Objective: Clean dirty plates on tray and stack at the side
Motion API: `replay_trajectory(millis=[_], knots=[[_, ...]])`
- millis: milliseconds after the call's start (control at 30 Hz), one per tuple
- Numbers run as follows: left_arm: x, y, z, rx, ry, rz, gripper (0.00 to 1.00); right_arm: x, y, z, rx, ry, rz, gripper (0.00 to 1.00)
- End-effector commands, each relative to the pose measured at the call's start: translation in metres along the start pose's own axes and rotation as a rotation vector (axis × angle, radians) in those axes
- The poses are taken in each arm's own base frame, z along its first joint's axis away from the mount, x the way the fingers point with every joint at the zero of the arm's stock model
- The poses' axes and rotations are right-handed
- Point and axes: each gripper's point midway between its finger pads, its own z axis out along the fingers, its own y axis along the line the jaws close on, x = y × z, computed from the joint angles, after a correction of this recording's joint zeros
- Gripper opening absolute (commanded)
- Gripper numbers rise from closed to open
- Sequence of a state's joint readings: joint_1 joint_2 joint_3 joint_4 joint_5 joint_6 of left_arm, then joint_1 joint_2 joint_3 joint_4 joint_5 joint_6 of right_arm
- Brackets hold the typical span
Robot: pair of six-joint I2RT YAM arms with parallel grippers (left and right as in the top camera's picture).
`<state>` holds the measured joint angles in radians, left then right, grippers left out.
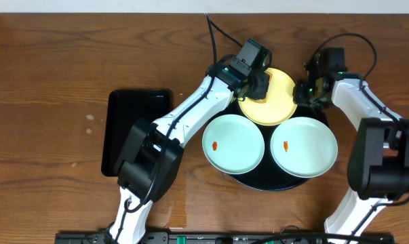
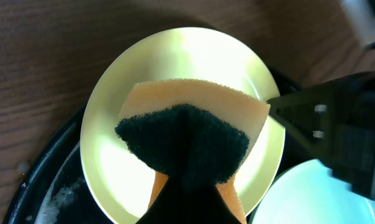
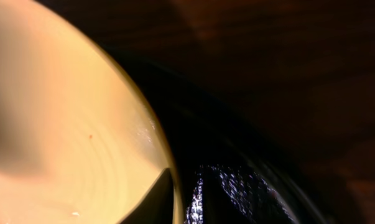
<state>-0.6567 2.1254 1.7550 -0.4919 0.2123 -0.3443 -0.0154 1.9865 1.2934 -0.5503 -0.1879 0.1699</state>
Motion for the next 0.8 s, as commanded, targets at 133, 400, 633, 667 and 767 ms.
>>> replay_trajectory(millis=[133,400,633,667,767], knots=[[-0.005,-0.011,0.003,0.029,-0.011,-0.001,0.08,0.004,0.004,0.011,-0.005,0.015,-0.015,0.02],[0.001,-0.011,0.01,0.025,0.006,0.001,0.07,0.015,0.002,0.01,0.009,0.06,-0.01,0.01],[0.007,-0.021,0.022,0.038,0.011,0.02,0.08,0.017,0.002,0.01,0.012,0.069,0.013,0.01],[0.008,-0.023,0.024,0.04,0.012,0.023,0.07,0.018,0.001,0.01,0.013,0.072,0.014,0.01],[0.015,-0.023,0.032,0.037,0.028,0.028,0.08,0.023,-0.001,0.01,0.023,0.091,0.018,0.01]])
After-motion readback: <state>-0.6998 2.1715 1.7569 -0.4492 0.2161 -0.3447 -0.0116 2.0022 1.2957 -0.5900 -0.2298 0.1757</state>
